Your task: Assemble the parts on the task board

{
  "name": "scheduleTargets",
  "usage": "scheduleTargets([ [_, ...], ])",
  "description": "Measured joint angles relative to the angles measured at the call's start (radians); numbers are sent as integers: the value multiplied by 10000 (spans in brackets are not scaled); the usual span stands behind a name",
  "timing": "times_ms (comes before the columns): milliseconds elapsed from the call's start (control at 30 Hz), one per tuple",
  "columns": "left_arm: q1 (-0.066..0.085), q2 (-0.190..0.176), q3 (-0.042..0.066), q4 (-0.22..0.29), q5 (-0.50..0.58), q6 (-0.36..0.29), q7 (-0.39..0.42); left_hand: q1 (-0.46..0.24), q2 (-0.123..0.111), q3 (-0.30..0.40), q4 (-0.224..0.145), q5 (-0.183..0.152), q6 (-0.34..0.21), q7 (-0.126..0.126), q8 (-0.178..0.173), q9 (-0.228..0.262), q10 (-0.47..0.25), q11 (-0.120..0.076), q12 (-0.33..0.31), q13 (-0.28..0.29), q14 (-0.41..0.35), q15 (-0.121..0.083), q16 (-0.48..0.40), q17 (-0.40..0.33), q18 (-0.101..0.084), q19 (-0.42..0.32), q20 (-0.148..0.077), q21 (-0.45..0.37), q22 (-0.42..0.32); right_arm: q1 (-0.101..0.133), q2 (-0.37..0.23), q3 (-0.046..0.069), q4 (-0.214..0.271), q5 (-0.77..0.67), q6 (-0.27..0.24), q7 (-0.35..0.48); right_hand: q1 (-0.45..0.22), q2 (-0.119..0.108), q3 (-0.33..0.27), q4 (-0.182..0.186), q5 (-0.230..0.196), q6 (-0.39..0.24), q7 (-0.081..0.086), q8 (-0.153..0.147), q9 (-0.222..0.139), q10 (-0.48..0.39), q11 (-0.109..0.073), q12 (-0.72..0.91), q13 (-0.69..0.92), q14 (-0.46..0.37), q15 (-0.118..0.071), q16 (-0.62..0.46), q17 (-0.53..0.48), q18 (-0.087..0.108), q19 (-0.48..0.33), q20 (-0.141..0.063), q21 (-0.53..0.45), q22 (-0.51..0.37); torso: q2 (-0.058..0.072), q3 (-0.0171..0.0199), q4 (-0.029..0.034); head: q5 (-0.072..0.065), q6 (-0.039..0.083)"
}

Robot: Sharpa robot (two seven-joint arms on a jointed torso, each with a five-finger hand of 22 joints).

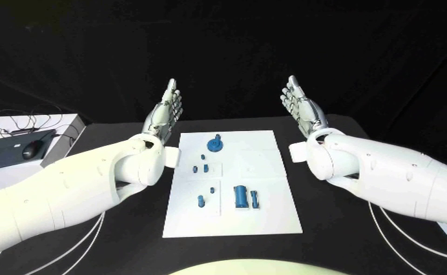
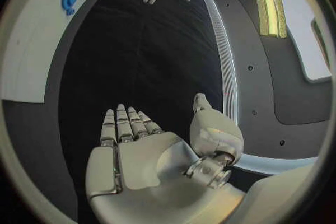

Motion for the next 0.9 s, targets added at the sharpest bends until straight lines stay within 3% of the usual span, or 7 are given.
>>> scheduleTargets([
  [33,116,21,-114,163,81,-206,54,-460,0,0,0,0,-108,-8,0,-7,-123,-17,0,-7,-106,-16,0,-6,-125,-98,-26,-39,-9,0,-51,45,276,114,-155,27,-418,-6,-13,13,-1,-128,-17,0,-6,-223,-18,0,-6,-304,-16,0,-11,-1,-118,-18,0,-15,28,-6,11,-17,135],
  [67,251,43,-246,356,193,-472,128,-751,0,0,0,0,-182,-14,0,-9,-199,-30,-1,-10,-161,-38,0,-8,-127,-158,-59,-44,-15,1,-99,90,579,260,-354,62,-666,-8,3,29,-1,-201,-31,0,-9,-350,-34,0,-10,-483,-27,0,-16,-1,-185,-25,0,-24,64,-18,22,-34,316],
  [200,546,70,-567,798,531,-1265,359,-1621,0,-27,27,0,-357,-41,0,-16,-381,-39,0,-19,-309,-75,0,-17,-127,-331,-128,-45,-26,1,-254,201,1392,731,-986,179,-1400,-10,-26,82,-55,-410,-87,0,-23,-744,-58,-38,-20,-1018,-47,0,-31,-158,-369,-47,-37,-47,189,-56,58,-90,864],
  [300,664,79,-687,978,732,-1740,504,-1991,-3,-27,27,-2,-423,-79,-44,-25,-470,-58,0,-25,-377,-71,0,-23,-128,-404,-126,-45,-32,-1,-328,252,1757,1029,-1387,261,-1701,-13,-26,82,-56,-473,-105,0,-29,-885,-72,-38,-19,-1246,-62,0,-40,-157,-458,-65,-37,-59,267,-76,81,-128,1180],
  [400,699,85,-708,1033,871,-2036,605,-2454,-2,-27,27,-36,-551,-62,-45,-28,-606,-90,0,-30,-517,-107,0,-28,-127,-521,-155,-45,-38,-1,-357,267,1913,1233,-1660,318,-2119,-26,-27,137,-98,-631,-113,-38,-36,-1112,-90,-37,-27,-1544,-81,0,-48,-157,-581,-83,-37,-72,332,-92,100,-154,1396],
  [600,700,83,-710,1035,1046,-2350,727,-2489,4,-26,27,-36,-550,-62,-45,-28,-611,-93,0,-33,-517,-108,0,-33,-126,-546,-161,-45,-41,-5,-368,269,1943,1479,-1971,388,-2158,-9,-27,137,-99,-631,-113,-38,-39,-1112,-90,-37,-32,-1544,-81,0,-53,-157,-581,-83,-37,-77,389,-110,114,-171,1566],
  [900,700,83,-710,1036,1148,-2520,793,-2488,4,-26,27,-36,-549,-63,-45,-28,-611,-93,0,-32,-517,-108,0,-32,-125,-545,-161,-45,-41,-4,-369,270,1944,1620,-2132,427,-2158,-9,-26,137,-99,-631,-113,-38,-38,-1112,-90,-37,-31,-1543,-81,0,-52,-157,-581,-83,-37,-76,405,-116,118,-173,1582],
])
